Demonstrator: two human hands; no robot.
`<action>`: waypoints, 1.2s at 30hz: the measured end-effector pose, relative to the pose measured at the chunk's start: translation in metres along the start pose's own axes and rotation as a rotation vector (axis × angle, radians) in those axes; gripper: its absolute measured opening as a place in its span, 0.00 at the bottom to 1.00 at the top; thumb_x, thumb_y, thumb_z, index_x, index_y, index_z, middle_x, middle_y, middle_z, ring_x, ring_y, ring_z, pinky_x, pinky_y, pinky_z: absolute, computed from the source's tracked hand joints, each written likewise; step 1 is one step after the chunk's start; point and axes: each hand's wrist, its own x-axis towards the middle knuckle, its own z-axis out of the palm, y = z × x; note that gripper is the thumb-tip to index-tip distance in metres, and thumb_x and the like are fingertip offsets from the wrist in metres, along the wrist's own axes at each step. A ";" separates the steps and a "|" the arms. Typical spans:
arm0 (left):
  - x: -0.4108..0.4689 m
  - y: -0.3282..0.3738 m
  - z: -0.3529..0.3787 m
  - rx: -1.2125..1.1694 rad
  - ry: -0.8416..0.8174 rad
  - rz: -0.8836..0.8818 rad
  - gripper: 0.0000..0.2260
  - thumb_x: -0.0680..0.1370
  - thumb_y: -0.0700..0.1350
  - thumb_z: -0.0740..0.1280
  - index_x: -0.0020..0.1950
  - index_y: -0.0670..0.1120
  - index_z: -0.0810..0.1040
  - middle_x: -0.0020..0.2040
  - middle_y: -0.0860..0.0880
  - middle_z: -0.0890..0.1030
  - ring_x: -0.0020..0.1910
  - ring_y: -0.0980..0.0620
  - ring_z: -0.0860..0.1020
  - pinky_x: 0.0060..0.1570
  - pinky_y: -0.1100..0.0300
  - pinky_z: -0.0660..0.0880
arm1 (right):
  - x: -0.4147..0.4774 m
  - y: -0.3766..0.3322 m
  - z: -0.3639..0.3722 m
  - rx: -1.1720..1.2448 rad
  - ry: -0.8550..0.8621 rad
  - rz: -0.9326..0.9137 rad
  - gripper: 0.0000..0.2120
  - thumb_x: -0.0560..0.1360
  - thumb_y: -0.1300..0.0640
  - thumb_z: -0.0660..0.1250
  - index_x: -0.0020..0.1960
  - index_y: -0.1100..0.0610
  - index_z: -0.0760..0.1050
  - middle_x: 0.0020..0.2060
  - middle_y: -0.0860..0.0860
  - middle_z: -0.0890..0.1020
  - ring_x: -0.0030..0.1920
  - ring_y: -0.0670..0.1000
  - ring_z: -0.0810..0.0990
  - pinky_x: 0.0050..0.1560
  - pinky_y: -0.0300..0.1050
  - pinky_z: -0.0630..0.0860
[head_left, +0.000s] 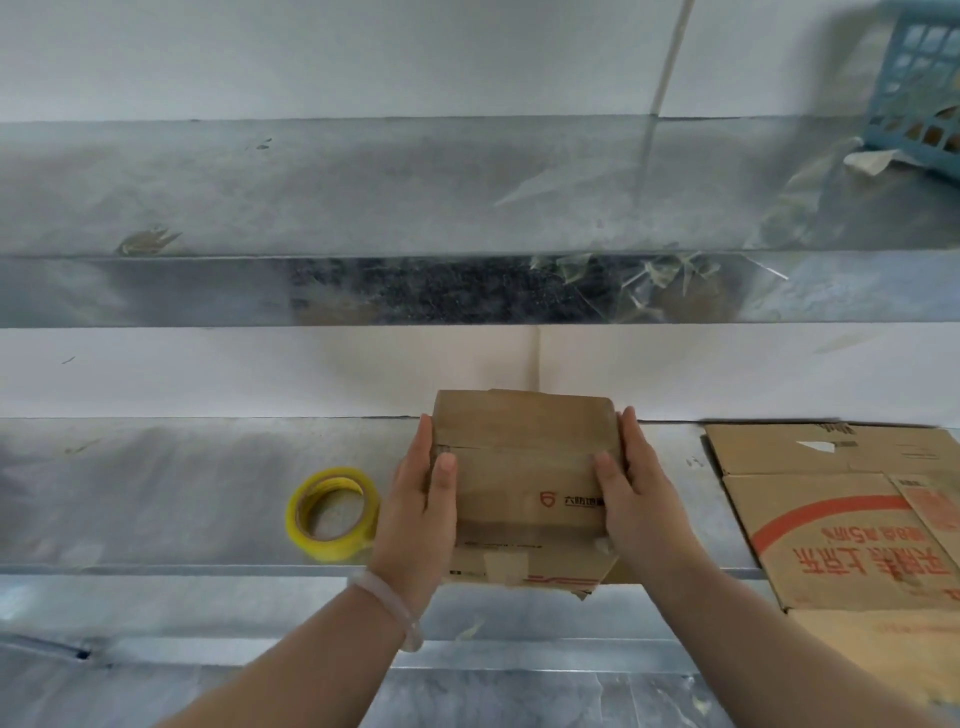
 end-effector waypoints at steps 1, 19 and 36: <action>0.001 0.003 0.000 -0.006 0.015 -0.003 0.23 0.81 0.52 0.56 0.76 0.55 0.60 0.62 0.65 0.69 0.63 0.63 0.69 0.62 0.69 0.66 | 0.001 0.000 0.000 -0.012 0.014 0.007 0.28 0.83 0.48 0.53 0.79 0.41 0.44 0.68 0.44 0.67 0.62 0.47 0.69 0.59 0.44 0.68; -0.059 0.031 -0.048 -0.077 -0.183 0.070 0.37 0.64 0.57 0.69 0.72 0.58 0.65 0.65 0.59 0.71 0.60 0.66 0.72 0.53 0.68 0.73 | -0.061 -0.021 -0.043 0.435 -0.066 0.085 0.20 0.72 0.32 0.60 0.54 0.43 0.79 0.52 0.43 0.81 0.57 0.46 0.77 0.66 0.56 0.71; -0.059 -0.001 -0.048 0.108 -0.150 0.136 0.42 0.68 0.34 0.67 0.72 0.62 0.51 0.63 0.65 0.60 0.58 0.74 0.67 0.53 0.76 0.70 | -0.056 0.033 -0.034 0.201 -0.132 -0.271 0.39 0.74 0.74 0.66 0.70 0.36 0.63 0.62 0.40 0.76 0.67 0.42 0.73 0.68 0.49 0.72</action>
